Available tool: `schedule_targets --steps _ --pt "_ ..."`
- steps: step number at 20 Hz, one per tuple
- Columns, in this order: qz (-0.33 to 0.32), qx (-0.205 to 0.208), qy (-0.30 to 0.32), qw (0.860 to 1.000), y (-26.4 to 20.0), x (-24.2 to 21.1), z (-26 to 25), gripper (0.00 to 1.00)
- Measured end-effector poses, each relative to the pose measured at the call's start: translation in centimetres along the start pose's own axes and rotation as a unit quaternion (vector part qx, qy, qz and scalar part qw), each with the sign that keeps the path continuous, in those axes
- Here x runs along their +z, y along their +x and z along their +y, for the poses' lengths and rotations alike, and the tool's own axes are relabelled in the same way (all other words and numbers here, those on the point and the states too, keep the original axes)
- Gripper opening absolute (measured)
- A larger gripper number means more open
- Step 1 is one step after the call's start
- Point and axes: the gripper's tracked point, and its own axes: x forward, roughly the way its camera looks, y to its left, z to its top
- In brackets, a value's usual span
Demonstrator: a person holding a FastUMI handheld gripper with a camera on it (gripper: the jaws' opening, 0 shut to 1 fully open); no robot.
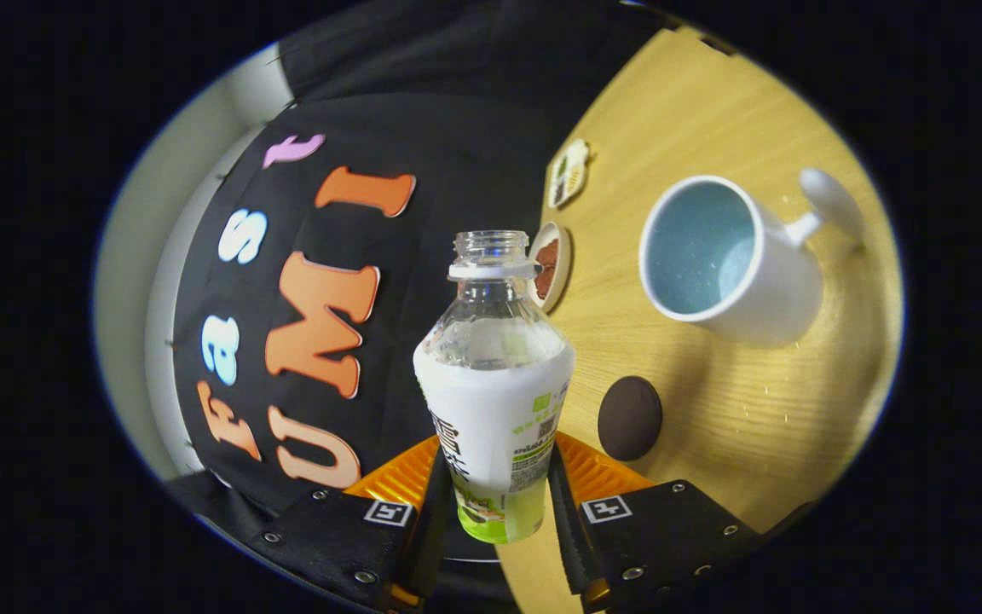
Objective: Take the bottle from table, then pour the juice into the cup, finally place the bottle on the coaster
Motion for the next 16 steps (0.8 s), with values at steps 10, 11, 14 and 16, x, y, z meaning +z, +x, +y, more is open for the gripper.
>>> schedule_targets --steps 10,11,14,16 --pt "-0.017 0.008 -0.389 0.921 1.1 -0.5 2.5 0.58" --pt "-0.023 0.010 -0.415 0.910 1.3 -0.4 2.6 0.58" --pt "-0.040 -0.001 -0.476 0.879 1.9 -0.1 2.3 0.58" --pt "-0.046 0.002 -0.499 0.865 2.4 0.0 2.0 0.58"
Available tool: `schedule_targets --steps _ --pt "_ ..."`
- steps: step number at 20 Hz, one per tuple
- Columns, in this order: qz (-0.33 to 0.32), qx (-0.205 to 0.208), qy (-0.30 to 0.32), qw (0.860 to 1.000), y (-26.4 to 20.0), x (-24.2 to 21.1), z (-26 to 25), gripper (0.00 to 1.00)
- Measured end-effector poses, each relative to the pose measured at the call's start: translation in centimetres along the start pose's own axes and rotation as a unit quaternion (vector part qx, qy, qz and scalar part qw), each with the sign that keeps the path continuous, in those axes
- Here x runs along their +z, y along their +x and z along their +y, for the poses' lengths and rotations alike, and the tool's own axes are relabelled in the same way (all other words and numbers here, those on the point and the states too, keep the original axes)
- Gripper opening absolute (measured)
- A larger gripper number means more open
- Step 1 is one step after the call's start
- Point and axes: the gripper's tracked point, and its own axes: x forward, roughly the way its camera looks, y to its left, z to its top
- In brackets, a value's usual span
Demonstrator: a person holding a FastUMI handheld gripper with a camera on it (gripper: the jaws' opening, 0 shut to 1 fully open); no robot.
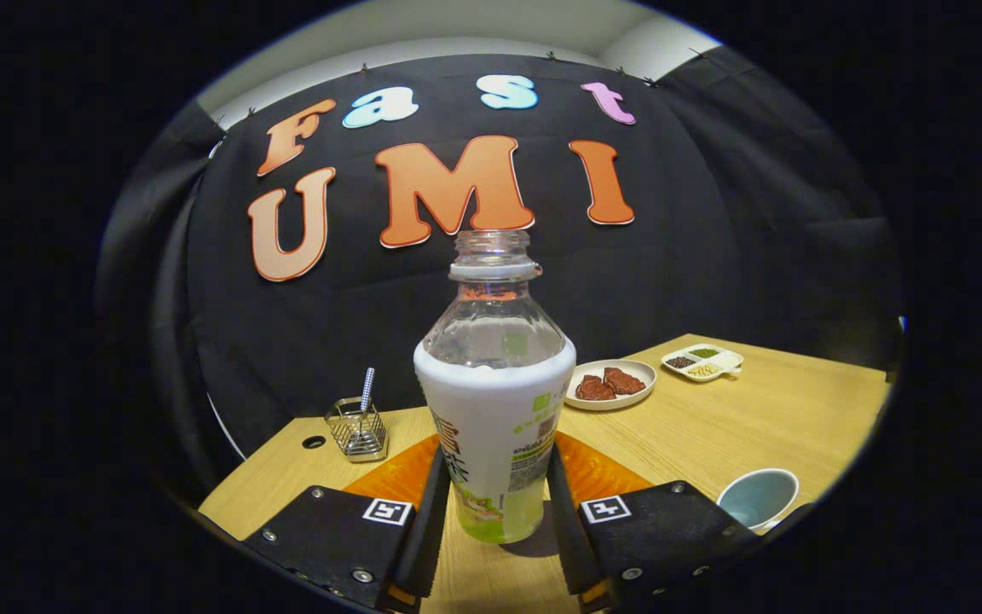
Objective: Take the bottle from table, then pour the juice into the cup, finally place the bottle on the coaster
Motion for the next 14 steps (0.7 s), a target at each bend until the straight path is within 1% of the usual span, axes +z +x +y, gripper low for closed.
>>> schedule_targets --steps 3,6,10,14 --pt "-0.007 -0.009 -0.045 0.999 0.7 -0.1 -0.4 0.58" --pt "0.011 -0.020 -0.083 0.996 1.0 -1.7 -1.0 0.58" --pt "0.030 -0.018 -0.108 0.994 2.7 -3.6 -1.0 0.58" --pt "0.061 -0.030 -0.103 0.992 3.0 -5.6 -2.0 0.58"
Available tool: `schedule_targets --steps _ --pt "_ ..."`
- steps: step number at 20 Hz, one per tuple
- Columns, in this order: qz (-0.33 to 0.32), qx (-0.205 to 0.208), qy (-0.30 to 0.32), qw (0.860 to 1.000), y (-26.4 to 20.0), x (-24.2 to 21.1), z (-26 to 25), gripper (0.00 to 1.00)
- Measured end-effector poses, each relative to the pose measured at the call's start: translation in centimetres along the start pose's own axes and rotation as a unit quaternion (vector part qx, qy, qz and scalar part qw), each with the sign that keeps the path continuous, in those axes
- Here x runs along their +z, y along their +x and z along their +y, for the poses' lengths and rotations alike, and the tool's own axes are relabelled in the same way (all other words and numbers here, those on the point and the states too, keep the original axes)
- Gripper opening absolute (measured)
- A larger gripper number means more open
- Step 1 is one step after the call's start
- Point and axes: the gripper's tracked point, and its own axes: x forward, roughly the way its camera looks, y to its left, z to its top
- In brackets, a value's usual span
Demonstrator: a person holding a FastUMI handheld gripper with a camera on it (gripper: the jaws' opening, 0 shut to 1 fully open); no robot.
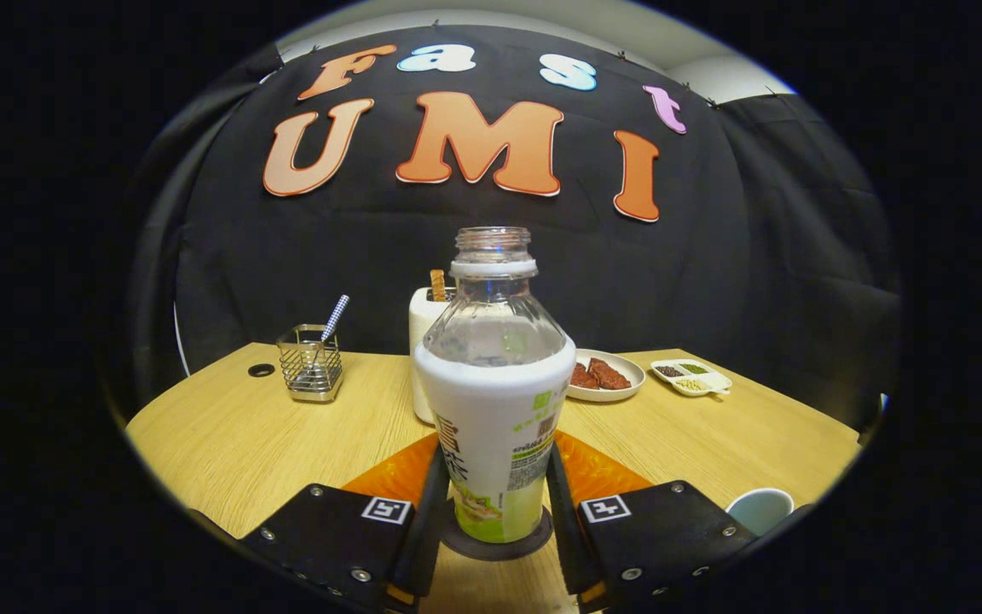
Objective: Take the bottle from table, then pour the juice into the cup, finally place the bottle on the coaster
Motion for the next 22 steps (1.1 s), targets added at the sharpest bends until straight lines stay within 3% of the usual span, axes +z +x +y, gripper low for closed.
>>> schedule_targets --steps 5,10,13,17,22 --pt "-0.002 0.005 0.001 1.000 0.3 -0.1 0.4 0.58" --pt "0.016 -0.004 0.013 1.000 0.3 -0.9 0.1 0.66" --pt "0.017 0.006 0.019 1.000 0.0 -0.7 0.6 0.85" --pt "-0.024 0.011 0.021 0.999 -2.0 2.0 1.0 0.95" --pt "-0.068 0.010 0.055 0.996 -6.5 7.1 0.5 0.96"
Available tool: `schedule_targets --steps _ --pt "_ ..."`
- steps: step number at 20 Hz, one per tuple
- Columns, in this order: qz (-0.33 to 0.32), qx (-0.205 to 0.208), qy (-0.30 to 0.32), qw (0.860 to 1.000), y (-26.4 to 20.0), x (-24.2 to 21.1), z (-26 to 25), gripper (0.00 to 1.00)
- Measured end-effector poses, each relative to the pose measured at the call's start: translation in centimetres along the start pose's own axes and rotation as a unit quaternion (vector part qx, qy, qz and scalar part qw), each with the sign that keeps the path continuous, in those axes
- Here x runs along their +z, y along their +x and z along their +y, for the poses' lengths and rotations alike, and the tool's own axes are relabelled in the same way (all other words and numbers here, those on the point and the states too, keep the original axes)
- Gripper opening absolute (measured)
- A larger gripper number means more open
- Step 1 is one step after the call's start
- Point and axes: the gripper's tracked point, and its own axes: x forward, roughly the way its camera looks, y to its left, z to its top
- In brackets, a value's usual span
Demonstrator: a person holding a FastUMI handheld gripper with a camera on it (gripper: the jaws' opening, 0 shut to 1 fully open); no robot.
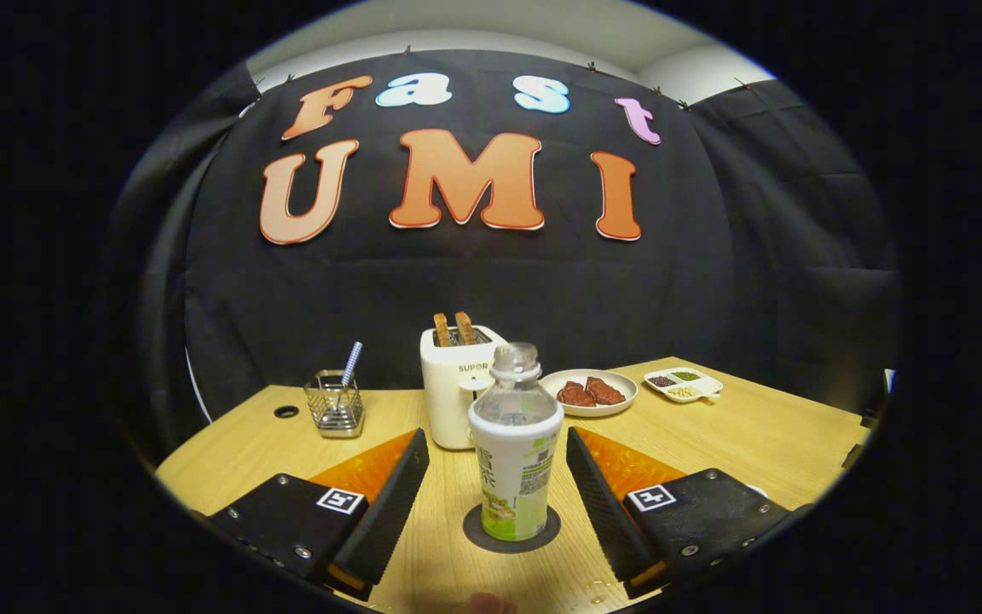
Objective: Take the bottle from table, then pour the juice into the cup, finally place the bottle on the coaster
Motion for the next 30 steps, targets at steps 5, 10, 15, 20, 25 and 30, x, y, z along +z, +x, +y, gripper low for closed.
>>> schedule_targets --steps 5,10,15,20,25,30 --pt "-0.023 0.029 -0.026 0.999 -5.0 6.8 2.2 0.96" --pt "-0.068 0.078 -0.052 0.993 -11.1 13.8 5.4 0.96" --pt "-0.119 0.121 -0.073 0.983 -16.7 19.5 8.4 0.96" --pt "-0.155 0.126 -0.053 0.978 -19.6 23.7 7.5 0.98" --pt "-0.169 0.112 -0.038 0.978 -20.3 25.2 5.2 0.98" --pt "-0.156 0.121 -0.029 0.980 -20.3 24.1 5.4 0.98"
